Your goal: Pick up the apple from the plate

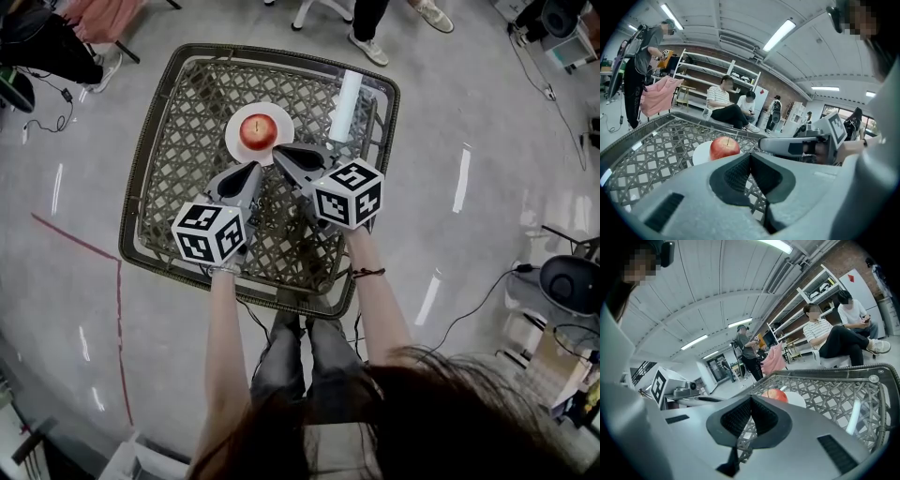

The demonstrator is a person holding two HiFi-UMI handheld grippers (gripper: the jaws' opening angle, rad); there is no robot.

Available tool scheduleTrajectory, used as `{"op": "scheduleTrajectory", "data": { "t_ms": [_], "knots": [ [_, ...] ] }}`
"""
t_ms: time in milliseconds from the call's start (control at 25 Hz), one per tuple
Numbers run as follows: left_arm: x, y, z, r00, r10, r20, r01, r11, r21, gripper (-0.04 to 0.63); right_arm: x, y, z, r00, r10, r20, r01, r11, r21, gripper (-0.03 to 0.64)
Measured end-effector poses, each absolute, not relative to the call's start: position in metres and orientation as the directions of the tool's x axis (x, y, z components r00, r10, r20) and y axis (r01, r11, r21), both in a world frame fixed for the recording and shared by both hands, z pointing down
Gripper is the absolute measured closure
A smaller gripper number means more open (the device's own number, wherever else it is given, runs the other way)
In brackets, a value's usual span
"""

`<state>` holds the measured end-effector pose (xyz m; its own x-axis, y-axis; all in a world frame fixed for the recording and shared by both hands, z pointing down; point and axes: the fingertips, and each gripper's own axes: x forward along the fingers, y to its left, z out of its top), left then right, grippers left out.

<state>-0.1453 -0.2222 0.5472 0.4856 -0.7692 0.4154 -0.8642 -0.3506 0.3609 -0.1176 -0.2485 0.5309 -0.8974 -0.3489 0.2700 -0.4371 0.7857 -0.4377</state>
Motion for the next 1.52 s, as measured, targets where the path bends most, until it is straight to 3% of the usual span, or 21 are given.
{"op": "scheduleTrajectory", "data": {
  "t_ms": [840, 960, 1520],
  "knots": [
    [-0.160, -0.245, 0.585, 0.400, -0.784, 0.474, -0.916, -0.324, 0.238, 0.581, -0.112, -0.261, 0.566, -0.887, -0.352, 0.298, -0.457, 0.758, -0.465, 0.607],
    [-0.163, -0.247, 0.588, 0.388, -0.788, 0.478, -0.921, -0.315, 0.228, 0.498, -0.112, -0.261, 0.569, -0.886, -0.353, 0.301, -0.459, 0.756, -0.466, 0.607],
    [-0.162, -0.255, 0.595, 0.380, -0.780, 0.497, -0.924, -0.339, 0.175, 0.393, -0.108, -0.267, 0.572, -0.880, -0.368, 0.299, -0.472, 0.746, -0.470, 0.607]
  ]
}}
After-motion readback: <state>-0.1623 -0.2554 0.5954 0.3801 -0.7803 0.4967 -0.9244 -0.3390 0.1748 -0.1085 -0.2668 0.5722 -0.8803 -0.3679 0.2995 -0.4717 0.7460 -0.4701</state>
